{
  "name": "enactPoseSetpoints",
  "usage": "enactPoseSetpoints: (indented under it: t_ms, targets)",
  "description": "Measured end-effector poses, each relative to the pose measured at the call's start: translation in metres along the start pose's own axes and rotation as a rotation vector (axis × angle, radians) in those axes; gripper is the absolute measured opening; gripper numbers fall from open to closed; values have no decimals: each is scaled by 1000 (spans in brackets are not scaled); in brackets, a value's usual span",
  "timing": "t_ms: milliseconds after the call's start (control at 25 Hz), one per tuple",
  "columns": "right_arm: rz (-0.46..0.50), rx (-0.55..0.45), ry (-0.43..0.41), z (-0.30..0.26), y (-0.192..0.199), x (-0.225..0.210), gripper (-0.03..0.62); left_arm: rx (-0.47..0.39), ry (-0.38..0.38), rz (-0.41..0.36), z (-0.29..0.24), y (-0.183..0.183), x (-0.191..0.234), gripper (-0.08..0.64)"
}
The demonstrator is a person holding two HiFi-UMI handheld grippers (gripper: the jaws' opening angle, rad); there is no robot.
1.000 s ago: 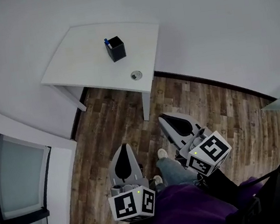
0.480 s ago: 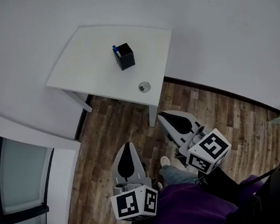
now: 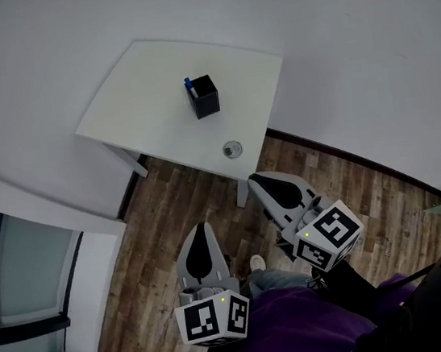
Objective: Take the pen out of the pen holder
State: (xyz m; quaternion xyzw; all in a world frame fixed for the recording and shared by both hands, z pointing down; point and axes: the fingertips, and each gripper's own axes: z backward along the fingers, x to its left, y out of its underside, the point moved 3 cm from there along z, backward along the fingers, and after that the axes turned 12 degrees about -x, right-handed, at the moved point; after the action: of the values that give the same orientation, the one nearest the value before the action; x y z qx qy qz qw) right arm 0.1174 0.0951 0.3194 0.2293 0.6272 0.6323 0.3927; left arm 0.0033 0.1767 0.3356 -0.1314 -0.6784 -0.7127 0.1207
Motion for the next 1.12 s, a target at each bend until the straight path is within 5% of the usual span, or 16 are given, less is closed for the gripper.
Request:
enactPoseSetpoints:
  t_ms: [440,1120]
  targets:
    - [-9,34,-36,-36,13,-15,11,10,-35,0,-28,2,19,5]
    - [5,28,30,-163,23,-57,11,16,52,4,-153,-20,92,5]
